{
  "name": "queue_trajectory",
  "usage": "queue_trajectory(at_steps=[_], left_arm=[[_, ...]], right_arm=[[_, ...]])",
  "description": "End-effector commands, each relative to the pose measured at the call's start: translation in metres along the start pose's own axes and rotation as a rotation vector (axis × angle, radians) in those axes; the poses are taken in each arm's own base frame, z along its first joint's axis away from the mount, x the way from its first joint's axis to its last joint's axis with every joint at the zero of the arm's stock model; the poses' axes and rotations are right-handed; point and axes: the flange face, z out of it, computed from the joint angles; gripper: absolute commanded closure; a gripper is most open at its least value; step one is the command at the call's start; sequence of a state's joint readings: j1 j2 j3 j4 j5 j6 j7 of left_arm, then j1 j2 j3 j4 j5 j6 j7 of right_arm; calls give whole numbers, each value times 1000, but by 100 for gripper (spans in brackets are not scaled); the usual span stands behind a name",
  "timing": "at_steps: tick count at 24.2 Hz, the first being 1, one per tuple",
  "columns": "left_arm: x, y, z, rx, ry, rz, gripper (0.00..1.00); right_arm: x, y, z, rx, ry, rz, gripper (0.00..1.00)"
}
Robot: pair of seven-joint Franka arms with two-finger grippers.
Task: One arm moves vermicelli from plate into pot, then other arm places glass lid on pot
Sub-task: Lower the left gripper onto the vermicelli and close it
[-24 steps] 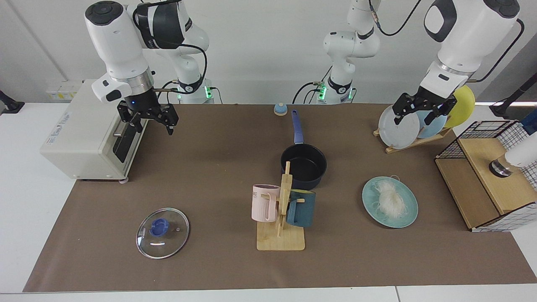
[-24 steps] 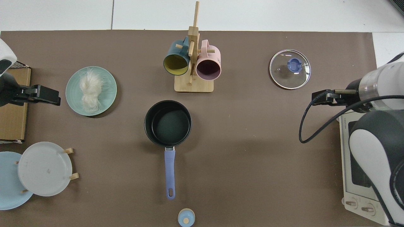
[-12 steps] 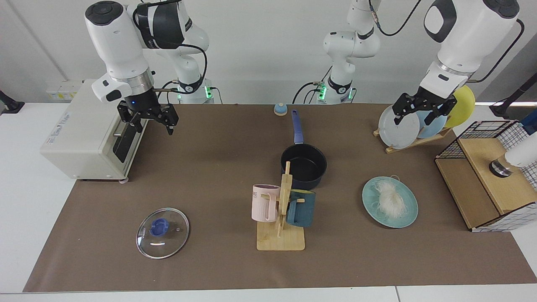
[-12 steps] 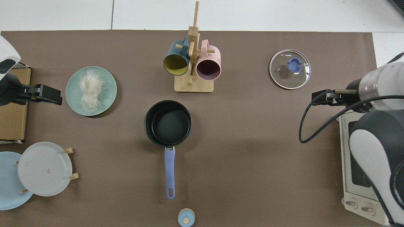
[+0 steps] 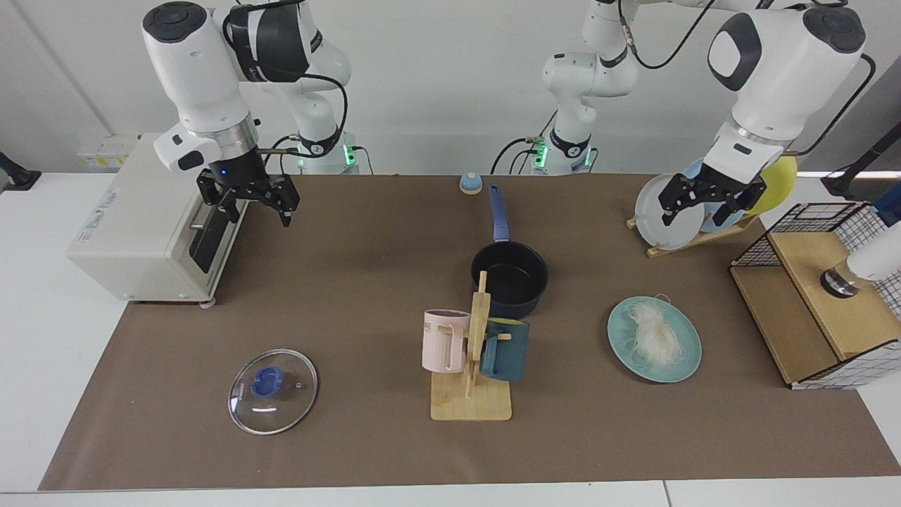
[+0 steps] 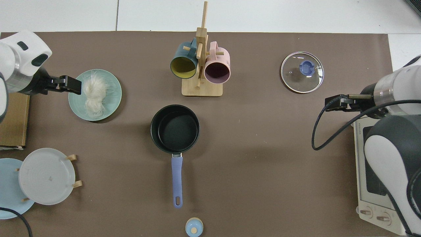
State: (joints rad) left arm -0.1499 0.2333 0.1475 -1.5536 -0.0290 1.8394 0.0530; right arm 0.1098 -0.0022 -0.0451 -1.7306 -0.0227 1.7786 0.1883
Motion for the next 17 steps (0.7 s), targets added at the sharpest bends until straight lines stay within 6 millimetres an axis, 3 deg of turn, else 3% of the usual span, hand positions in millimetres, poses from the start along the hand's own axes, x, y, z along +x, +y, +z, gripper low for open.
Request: queue_trajectory(at_steps=[1,8,13,17], left_arm=[[14,-1,37,8,18,7,0],[36,-7,93,26,43,5,0],[38,-7,136,3,39,-14,0],[34,-5,152,-1,47,-23,0]], right_arm=[[-9,3,-4,5,-16,-9,0],[-7,3,-5,8,-6,-8,0],[-7,3,-5,8,-6,-8,0],[-7,1,-5,9,-4,-10,0]])
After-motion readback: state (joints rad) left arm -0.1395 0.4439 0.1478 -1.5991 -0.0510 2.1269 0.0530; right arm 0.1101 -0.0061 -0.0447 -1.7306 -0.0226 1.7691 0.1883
